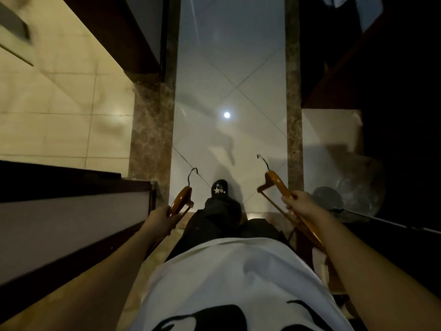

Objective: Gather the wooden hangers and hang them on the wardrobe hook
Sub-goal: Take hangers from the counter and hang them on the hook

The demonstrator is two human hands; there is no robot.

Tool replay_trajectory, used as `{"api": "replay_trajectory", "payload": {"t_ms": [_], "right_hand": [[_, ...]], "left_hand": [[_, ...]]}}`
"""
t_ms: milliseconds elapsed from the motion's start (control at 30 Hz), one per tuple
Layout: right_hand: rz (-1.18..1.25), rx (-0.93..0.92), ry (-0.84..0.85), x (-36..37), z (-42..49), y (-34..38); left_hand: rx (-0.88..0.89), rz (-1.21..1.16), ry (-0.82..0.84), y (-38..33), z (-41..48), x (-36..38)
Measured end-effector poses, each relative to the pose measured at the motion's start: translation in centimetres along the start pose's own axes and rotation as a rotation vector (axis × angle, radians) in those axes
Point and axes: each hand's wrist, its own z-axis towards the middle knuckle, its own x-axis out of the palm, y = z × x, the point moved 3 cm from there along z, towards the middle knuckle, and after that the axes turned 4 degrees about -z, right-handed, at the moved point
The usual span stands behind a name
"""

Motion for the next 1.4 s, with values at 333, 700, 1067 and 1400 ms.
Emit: {"api": "replay_trajectory", "payload": {"t_ms": [333,700,1067,1400], "right_hand": [[-0.012,-0.183,-0.079,-5.7,5.5,17.8],[0.086,0.092,-0.05,-16.1,13.3,21.5],[-0.007,0.155,-0.072,-26.8,19.6,30.8],[0.207,-0.022,-0.142,-31.6,24.8,53.5]], "left_hand": [[0.018,0.08,0.002,-8.9,6.3,-9.8],[0.091,0.081,0.026,-30.7,16.0,-15.9],[0.385,0.054,0.014,-53.0,22.9,-23.6],[0.216,0.167,0.064,-59.1,32.3,-37.1]]}}
